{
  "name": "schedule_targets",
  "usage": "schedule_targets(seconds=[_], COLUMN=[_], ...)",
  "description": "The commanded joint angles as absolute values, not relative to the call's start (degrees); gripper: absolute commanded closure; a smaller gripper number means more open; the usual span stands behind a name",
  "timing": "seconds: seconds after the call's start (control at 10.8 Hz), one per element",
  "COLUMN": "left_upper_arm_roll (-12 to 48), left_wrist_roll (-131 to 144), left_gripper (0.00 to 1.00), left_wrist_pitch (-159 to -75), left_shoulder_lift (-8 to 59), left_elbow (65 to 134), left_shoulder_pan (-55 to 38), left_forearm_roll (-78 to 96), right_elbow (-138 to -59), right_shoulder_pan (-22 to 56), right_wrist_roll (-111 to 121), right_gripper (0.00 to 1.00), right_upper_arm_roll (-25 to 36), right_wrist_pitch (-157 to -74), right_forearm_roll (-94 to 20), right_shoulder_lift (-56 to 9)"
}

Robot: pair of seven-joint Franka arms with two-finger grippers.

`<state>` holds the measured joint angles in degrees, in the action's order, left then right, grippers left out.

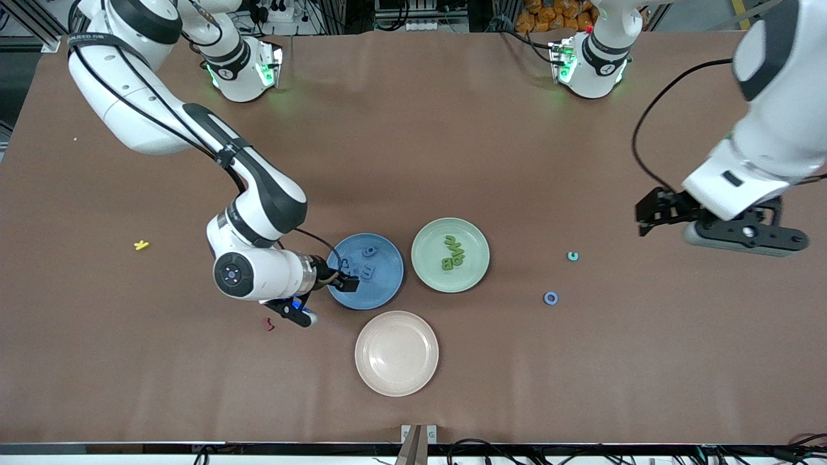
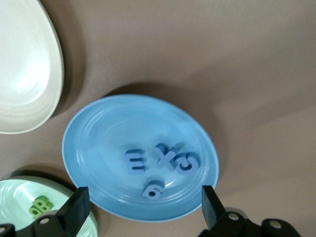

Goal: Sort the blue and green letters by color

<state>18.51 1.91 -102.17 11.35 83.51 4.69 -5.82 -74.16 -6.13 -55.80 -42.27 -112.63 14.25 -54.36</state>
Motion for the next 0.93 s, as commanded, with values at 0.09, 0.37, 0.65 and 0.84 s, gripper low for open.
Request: schedule_targets(seconds=[0.09, 0.37, 0.65, 0.84], left_upper_arm_roll=[8.11, 5.80, 5.10, 0.46], left_wrist_roll=[-11.17, -8.55, -5.79, -7.37], left_gripper=[0.00, 0.00, 0.00, 0.00], left_wrist_pitch=[-95.63, -92.47, -92.55, -92.46], left_shoulder_lift=[6.78, 4.58, 1.50, 1.67], left_elbow=[85.78, 86.91, 90.00, 90.00], left_shoulder_pan=[4.13, 4.13, 3.08, -0.60], left_forearm_roll=[-0.18, 0.61, 0.01, 0.00], right_elbow=[-75.14, -80.48, -85.60, -90.41], right_shoulder_pan=[-12.12, -10.14, -5.98, -4.58], right_wrist_roll=[-39.26, -26.93, -16.04, -8.47], right_gripper=[0.00, 0.00, 0.00, 0.00], right_upper_arm_roll=[-41.14, -31.78, -22.43, -16.91], right_wrist_pitch=[-107.86, -105.64, -105.56, -106.60], right_forearm_roll=[15.21, 14.94, 10.40, 5.73], right_shoulder_lift=[-51.86, -43.03, -33.86, -27.72])
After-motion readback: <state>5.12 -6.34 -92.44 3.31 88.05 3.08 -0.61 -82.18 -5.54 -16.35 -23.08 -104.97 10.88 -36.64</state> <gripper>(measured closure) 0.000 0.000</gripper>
